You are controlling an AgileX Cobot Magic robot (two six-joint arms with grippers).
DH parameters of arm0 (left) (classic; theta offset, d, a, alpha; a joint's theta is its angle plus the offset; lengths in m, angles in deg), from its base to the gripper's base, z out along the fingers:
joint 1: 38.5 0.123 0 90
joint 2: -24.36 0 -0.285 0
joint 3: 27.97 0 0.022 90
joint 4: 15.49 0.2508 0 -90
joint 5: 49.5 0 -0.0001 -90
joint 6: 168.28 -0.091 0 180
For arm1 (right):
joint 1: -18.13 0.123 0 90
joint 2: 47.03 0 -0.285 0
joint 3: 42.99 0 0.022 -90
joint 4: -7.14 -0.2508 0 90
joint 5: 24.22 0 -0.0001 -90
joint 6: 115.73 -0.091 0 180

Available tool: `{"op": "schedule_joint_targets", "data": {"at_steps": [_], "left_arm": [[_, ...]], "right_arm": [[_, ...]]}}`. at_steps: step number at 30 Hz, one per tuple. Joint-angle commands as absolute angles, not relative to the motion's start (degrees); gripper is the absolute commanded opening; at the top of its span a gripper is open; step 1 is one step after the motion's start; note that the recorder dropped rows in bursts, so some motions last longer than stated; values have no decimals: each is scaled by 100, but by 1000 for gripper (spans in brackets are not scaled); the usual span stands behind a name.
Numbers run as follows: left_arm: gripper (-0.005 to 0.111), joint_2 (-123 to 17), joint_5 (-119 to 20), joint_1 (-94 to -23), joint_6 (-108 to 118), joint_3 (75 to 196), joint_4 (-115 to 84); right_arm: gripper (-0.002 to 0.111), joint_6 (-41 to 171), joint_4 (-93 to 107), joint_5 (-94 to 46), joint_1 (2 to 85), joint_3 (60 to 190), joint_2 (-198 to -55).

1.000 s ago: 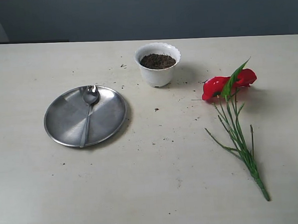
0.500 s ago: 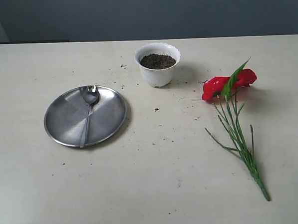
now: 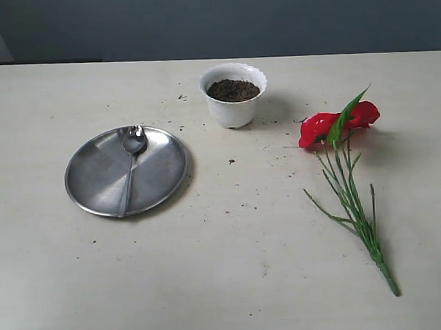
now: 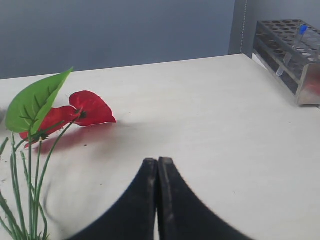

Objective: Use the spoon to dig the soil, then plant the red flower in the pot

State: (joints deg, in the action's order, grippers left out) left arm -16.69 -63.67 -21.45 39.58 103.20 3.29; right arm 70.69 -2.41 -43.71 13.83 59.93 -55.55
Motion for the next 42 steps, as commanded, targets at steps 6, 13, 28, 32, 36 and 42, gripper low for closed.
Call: {"op": "schedule_joint_targets", "data": {"at_steps": [6,13,28,32,36,42], "left_arm": [[0,-441,-4882,-2155,3967,9127,-28],[0,166,-4836,-2155,3690,8479,-690],[0,1029,-6539,-2155,1550,8105,-1913],[0,1141,-6994,-2155,1124,8105,-1993],[0,1321,-7079,-2144,1068,7982,-2007],[0,1657,-7040,-2144,1068,7606,-2172]], "right_arm": [[-1,7072,-245,-4343,1359,5980,-5533],[-1,7072,-245,-4343,1359,5980,-5533],[-1,7072,-245,-4343,1359,5980,-5533],[-1,7072,-245,-4343,1359,5980,-5533],[-1,7072,-245,-4343,1359,5980,-5533],[-1,7072,-245,-4343,1359,5980,-5533]]}}
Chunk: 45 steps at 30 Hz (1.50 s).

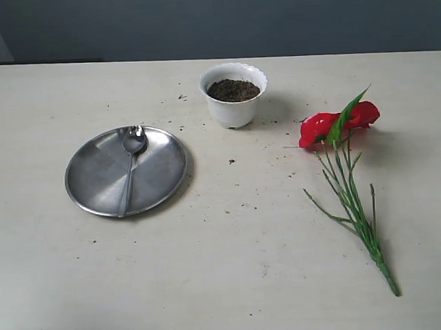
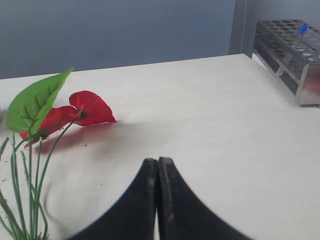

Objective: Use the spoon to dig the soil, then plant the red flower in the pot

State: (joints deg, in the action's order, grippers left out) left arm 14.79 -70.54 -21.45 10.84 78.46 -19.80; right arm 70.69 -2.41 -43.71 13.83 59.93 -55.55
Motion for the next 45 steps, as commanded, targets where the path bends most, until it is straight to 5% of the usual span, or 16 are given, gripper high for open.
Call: {"op": "schedule_joint_targets", "data": {"at_steps": [1,45], "left_arm": [[0,1657,-7040,-2144,1068,7562,-2226],[0,1657,-6897,-2144,815,7482,-2079]], "right_arm": [[-1,7072,-245,-4343,1359,5980,-5533],[-1,7072,-245,-4343,1359,5980,-5533]]}}
